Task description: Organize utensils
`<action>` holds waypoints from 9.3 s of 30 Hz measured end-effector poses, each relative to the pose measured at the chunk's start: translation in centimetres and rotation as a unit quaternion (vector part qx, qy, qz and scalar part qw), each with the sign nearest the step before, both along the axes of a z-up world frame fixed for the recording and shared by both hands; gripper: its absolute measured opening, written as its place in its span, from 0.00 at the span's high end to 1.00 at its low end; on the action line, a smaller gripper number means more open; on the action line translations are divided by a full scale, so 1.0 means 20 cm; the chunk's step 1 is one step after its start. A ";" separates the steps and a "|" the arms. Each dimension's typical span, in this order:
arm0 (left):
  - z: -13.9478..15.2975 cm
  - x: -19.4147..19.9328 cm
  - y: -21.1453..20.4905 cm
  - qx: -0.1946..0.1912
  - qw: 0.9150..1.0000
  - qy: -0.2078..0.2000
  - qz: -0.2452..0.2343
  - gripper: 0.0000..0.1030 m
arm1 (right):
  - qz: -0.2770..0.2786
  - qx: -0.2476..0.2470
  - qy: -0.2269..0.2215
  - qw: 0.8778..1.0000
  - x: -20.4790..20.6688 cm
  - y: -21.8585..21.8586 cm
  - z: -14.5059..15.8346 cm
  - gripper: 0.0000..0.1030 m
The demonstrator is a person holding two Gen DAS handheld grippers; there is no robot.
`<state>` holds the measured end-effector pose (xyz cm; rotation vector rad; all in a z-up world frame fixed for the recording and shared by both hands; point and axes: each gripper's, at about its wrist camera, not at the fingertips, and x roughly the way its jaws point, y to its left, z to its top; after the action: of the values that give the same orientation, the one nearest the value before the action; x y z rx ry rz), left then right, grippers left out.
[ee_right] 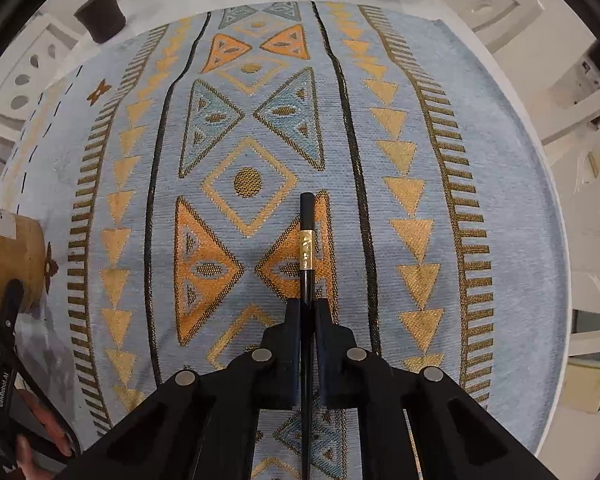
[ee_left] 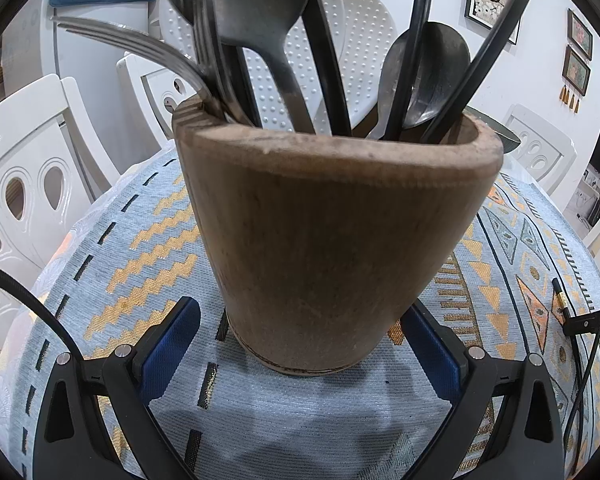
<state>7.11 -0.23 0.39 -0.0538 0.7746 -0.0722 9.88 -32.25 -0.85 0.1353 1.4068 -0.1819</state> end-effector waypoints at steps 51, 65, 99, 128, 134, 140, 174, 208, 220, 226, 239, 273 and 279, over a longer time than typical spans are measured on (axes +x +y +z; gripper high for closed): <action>0.00 0.00 0.00 0.000 1.000 0.000 0.000 0.02 | 0.042 0.136 -0.229 0.963 -0.09 0.13 0.87 0.94; 0.00 0.00 0.00 0.000 1.000 0.000 0.000 0.02 | 0.056 0.119 -0.323 0.937 -0.16 0.19 1.22 0.94; 0.00 0.00 0.00 0.000 1.000 -0.002 0.000 0.02 | 0.232 0.100 -0.427 0.868 -0.27 0.74 1.61 0.94; 0.01 0.01 -0.02 0.000 1.000 -0.003 0.000 0.02 | 0.243 0.147 -0.349 0.893 -0.08 0.83 1.28 0.52; 0.00 0.03 -0.04 0.004 1.000 0.005 0.002 0.01 | 0.223 0.133 -0.329 0.908 -0.19 0.70 1.23 0.49; -0.01 0.07 -0.07 0.015 1.000 0.006 0.006 0.00 | 0.185 0.155 -0.263 0.934 -0.31 0.62 1.02 0.49; 0.39 -0.28 0.31 0.069 0.997 0.027 0.033 0.00 | 0.068 0.103 -0.225 0.967 -0.65 0.76 0.85 0.49; 0.52 -0.14 0.20 0.035 0.998 0.022 -0.041 0.00 | 0.033 0.000 -0.165 0.986 -0.49 0.78 0.64 0.49; 0.53 -0.13 0.26 0.012 0.999 0.014 -0.041 0.00 | -0.002 -0.017 -0.208 0.978 -0.47 0.77 0.71 0.49; 0.55 -0.15 0.25 -0.004 0.999 0.006 -0.046 0.00 | -0.004 -0.008 -0.200 0.980 -0.50 0.78 0.69 0.49; 0.55 -0.17 0.20 0.042 0.998 -0.009 -0.049 0.00 | -0.012 0.002 -0.204 0.979 -0.53 0.78 0.69 0.49; 0.52 -0.16 0.19 0.083 0.996 -0.014 -0.033 0.00 | 0.013 0.007 -0.181 0.983 -0.49 0.84 0.64 0.49; 0.52 -0.16 0.19 0.088 0.996 -0.015 -0.031 0.00 | 0.018 0.007 -0.179 0.984 -0.49 0.85 0.63 0.49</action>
<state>3.91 3.49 10.81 0.1380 0.7500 -0.0629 0.12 -15.21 11.78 0.1463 1.0522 -0.1114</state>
